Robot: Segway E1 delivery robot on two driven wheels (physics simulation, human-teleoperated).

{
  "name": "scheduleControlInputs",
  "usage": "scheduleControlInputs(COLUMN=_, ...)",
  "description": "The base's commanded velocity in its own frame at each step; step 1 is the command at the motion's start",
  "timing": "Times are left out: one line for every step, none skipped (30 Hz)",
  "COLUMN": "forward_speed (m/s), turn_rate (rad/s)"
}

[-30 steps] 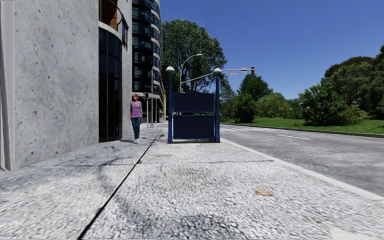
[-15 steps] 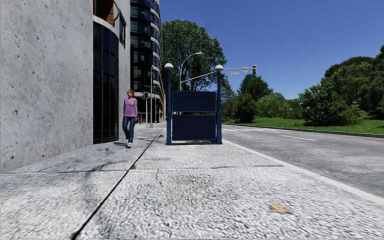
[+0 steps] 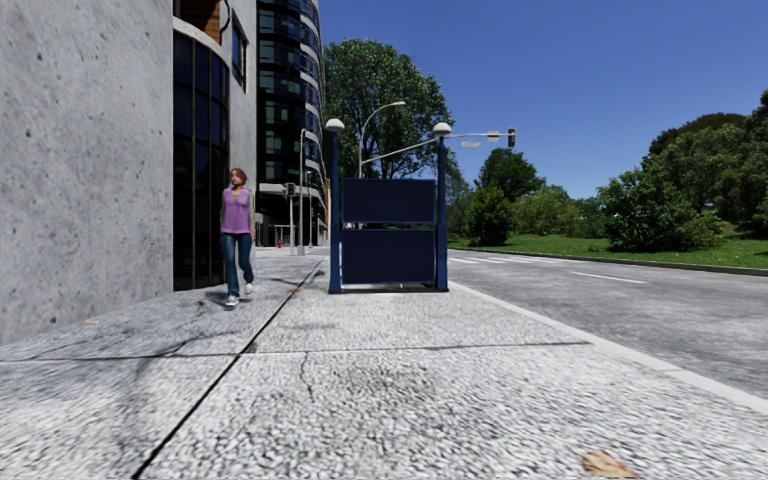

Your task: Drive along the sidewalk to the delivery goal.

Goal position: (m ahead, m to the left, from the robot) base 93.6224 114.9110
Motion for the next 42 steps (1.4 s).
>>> scheduleControlInputs(forward_speed=0.76, turn_rate=0.00)
scheduleControlInputs(forward_speed=0.76, turn_rate=0.00)
scheduleControlInputs(forward_speed=0.76, turn_rate=0.00)
scheduleControlInputs(forward_speed=0.76, turn_rate=0.00)
scheduleControlInputs(forward_speed=0.76, turn_rate=0.00)
scheduleControlInputs(forward_speed=0.76, turn_rate=0.00)
scheduleControlInputs(forward_speed=0.76, turn_rate=0.00)
scheduleControlInputs(forward_speed=0.76, turn_rate=0.00)
scheduleControlInputs(forward_speed=0.77, turn_rate=0.00)
scheduleControlInputs(forward_speed=0.83, turn_rate=0.00)
scheduleControlInputs(forward_speed=0.83, turn_rate=0.00)
scheduleControlInputs(forward_speed=0.96, turn_rate=0.00)
scheduleControlInputs(forward_speed=1.06, turn_rate=0.00)
scheduleControlInputs(forward_speed=1.06, turn_rate=0.00)
scheduleControlInputs(forward_speed=1.16, turn_rate=0.00)
scheduleControlInputs(forward_speed=1.30, turn_rate=0.00)
scheduleControlInputs(forward_speed=1.38, turn_rate=0.00)
scheduleControlInputs(forward_speed=1.38, turn_rate=0.00)
scheduleControlInputs(forward_speed=1.41, turn_rate=0.00)
scheduleControlInputs(forward_speed=1.42, turn_rate=0.00)
scheduleControlInputs(forward_speed=1.42, turn_rate=0.00)
scheduleControlInputs(forward_speed=1.42, turn_rate=0.00)
scheduleControlInputs(forward_speed=1.52, turn_rate=0.00)
scheduleControlInputs(forward_speed=1.59, turn_rate=0.00)
scheduleControlInputs(forward_speed=1.68, turn_rate=0.00)
scheduleControlInputs(forward_speed=1.68, turn_rate=0.00)
scheduleControlInputs(forward_speed=1.81, turn_rate=0.00)
scheduleControlInputs(forward_speed=1.92, turn_rate=0.00)
scheduleControlInputs(forward_speed=1.94, turn_rate=0.00)
scheduleControlInputs(forward_speed=1.94, turn_rate=0.00)
scheduleControlInputs(forward_speed=1.95, turn_rate=0.00)
scheduleControlInputs(forward_speed=1.95, turn_rate=0.00)
scheduleControlInputs(forward_speed=1.94, turn_rate=0.01)
scheduleControlInputs(forward_speed=1.94, turn_rate=0.01)
scheduleControlInputs(forward_speed=1.94, turn_rate=0.06)
scheduleControlInputs(forward_speed=1.94, turn_rate=0.07)
scheduleControlInputs(forward_speed=1.94, turn_rate=0.07)
scheduleControlInputs(forward_speed=1.94, turn_rate=0.07)
scheduleControlInputs(forward_speed=1.94, turn_rate=0.08)
scheduleControlInputs(forward_speed=1.94, turn_rate=0.08)
scheduleControlInputs(forward_speed=1.94, turn_rate=0.08)
scheduleControlInputs(forward_speed=1.94, turn_rate=0.12)
